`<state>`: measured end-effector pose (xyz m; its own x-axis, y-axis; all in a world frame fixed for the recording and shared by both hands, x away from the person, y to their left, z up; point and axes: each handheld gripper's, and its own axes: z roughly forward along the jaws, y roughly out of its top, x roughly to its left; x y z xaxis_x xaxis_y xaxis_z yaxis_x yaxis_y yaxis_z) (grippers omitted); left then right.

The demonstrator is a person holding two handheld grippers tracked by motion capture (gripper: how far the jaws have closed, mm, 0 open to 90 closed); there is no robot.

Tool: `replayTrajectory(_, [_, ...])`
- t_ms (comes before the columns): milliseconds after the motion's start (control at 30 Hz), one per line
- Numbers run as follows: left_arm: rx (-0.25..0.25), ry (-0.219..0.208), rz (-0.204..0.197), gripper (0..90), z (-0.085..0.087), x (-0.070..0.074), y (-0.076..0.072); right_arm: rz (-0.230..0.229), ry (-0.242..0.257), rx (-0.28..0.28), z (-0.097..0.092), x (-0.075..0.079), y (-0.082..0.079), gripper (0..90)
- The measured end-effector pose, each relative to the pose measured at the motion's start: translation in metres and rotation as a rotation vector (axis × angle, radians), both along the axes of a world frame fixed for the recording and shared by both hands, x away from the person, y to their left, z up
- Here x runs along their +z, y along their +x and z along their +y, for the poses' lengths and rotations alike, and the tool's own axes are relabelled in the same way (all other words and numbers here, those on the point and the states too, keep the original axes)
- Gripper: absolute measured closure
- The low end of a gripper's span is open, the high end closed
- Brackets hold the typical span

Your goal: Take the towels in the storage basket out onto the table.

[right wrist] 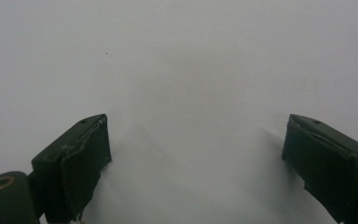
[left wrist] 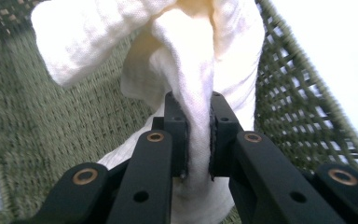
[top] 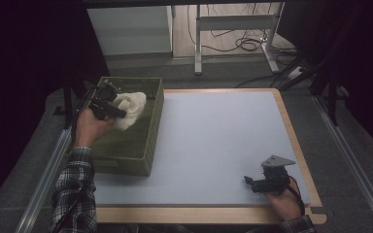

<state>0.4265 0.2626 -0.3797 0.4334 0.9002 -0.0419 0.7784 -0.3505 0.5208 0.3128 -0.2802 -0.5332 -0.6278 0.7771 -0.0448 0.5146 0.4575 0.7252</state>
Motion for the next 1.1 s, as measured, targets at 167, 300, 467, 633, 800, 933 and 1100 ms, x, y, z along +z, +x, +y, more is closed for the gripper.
replayTrajectory(167, [-0.027, 0.007, -0.033, 81.4, -0.009, 0.016, -0.004, 0.0, 0.0, 0.0, 0.0, 0.0, 0.0, 7.7])
replayTrajectory(300, [-0.043, 0.014, -0.046, 81.4, -0.015, 0.023, -0.005, 0.0, 0.0, 0.0, 0.0, 0.0, 0.0, 7.7])
replayTrajectory(467, [-0.067, 0.023, -0.07, 81.4, -0.026, 0.035, -0.008, 0.0, 0.001, 0.0, 0.0, 0.0, 0.0, 7.7])
replayTrajectory(633, [-0.099, 0.036, -0.088, 81.4, -0.041, 0.046, -0.008, 0.0, 0.001, -0.001, 0.0, 0.0, 0.0, 7.7])
replayTrajectory(800, [-0.12, 0.043, -0.097, 81.4, -0.052, 0.05, -0.008, 0.0, 0.001, -0.001, 0.0, 0.0, 0.0, 7.7])
replayTrajectory(933, [-0.138, 0.047, -0.104, 81.4, -0.062, 0.053, -0.007, 0.0, 0.002, -0.001, 0.0, 0.0, 0.0, 7.7])
replayTrajectory(1100, [-0.172, 0.058, -0.111, 81.4, -0.078, 0.058, -0.005, 0.001, 0.002, 0.0, 0.0, 0.0, 0.0, 7.7])
